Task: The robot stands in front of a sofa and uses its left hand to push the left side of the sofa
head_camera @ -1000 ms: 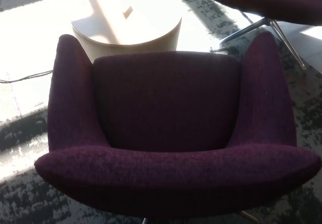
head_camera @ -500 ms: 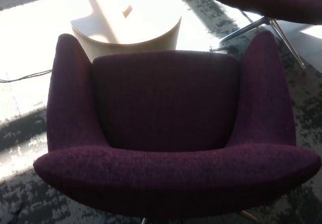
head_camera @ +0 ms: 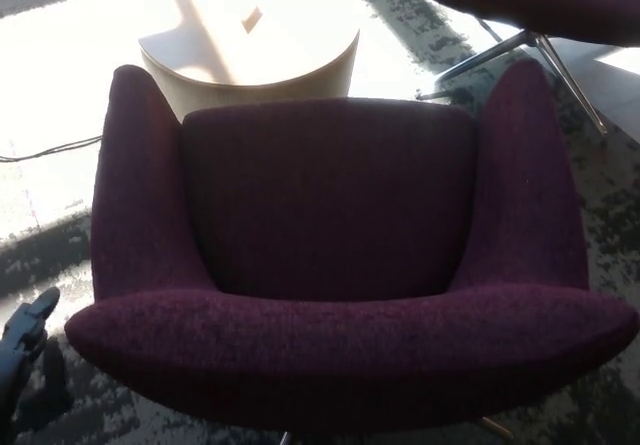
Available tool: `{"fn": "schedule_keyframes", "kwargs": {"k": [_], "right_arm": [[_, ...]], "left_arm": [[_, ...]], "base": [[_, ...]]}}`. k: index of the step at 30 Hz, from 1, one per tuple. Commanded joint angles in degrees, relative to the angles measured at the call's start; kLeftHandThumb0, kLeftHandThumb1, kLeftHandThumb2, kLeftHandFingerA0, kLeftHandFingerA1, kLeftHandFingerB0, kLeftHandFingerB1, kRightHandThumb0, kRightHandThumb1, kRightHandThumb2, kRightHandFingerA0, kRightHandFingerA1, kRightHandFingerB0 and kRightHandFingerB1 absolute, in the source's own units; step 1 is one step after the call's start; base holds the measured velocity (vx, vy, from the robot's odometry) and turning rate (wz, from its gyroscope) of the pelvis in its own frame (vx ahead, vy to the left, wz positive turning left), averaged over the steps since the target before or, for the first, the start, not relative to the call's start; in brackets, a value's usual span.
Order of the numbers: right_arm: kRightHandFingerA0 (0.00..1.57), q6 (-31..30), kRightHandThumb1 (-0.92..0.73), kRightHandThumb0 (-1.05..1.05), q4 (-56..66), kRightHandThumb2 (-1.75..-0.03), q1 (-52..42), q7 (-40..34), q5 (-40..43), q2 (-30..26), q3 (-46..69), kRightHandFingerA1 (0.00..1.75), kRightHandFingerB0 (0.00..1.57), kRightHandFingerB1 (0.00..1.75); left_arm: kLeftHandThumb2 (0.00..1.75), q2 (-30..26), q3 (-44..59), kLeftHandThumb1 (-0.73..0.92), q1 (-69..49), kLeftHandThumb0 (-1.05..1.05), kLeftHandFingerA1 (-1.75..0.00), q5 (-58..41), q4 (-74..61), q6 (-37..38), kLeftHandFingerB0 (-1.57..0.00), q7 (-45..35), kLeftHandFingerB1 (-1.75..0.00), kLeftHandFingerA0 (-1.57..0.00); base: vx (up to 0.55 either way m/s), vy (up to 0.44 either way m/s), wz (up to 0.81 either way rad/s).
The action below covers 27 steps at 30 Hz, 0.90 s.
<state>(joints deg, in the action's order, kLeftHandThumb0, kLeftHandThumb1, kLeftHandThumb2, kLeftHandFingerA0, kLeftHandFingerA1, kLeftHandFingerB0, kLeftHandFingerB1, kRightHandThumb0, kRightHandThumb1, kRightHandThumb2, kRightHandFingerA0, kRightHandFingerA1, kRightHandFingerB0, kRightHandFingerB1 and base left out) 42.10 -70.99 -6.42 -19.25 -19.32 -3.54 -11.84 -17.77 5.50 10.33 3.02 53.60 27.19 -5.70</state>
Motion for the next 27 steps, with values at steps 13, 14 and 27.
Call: {"fn": "schedule_keyframes", "kwargs": {"k": [13, 14, 27], "right_arm": [[0.84, 1.96, -0.67, -0.46, -0.85, -0.6, 0.05, -0.36, 0.15, 0.15, 1.02, 0.64, 0.68, 0.46], [0.84, 2.12, -0.67, -0.46, -0.91, -0.6, 0.01, -0.48, 0.05, 0.1, 1.03, 0.64, 0.68, 0.46], [0.82, 2.15, -0.68, -0.47, -0.99, -0.6, -0.11, 0.15, -0.07, 0.23, 1.35, 0.63, 0.67, 0.45]], "left_arm": [[1.34, -2.05, -2.93, 0.92, 9.52, -0.84, -0.16, 1.38, 7.3, -3.43, 0.0, -5.21, -0.13, 0.0], [1.34, -1.96, -3.03, 0.92, 9.76, -0.84, -0.16, 1.37, 7.61, -3.44, 0.0, -5.27, -0.13, 0.0], [1.32, -0.54, -4.4, 0.92, 10.01, -0.83, -0.16, 1.74, 8.41, -4.57, 0.0, -5.29, -0.14, 0.0]], "base": [[0.0, 0.0, 0.0], [0.0, 0.0, 0.0], [0.0, 0.0, 0.0]]}}
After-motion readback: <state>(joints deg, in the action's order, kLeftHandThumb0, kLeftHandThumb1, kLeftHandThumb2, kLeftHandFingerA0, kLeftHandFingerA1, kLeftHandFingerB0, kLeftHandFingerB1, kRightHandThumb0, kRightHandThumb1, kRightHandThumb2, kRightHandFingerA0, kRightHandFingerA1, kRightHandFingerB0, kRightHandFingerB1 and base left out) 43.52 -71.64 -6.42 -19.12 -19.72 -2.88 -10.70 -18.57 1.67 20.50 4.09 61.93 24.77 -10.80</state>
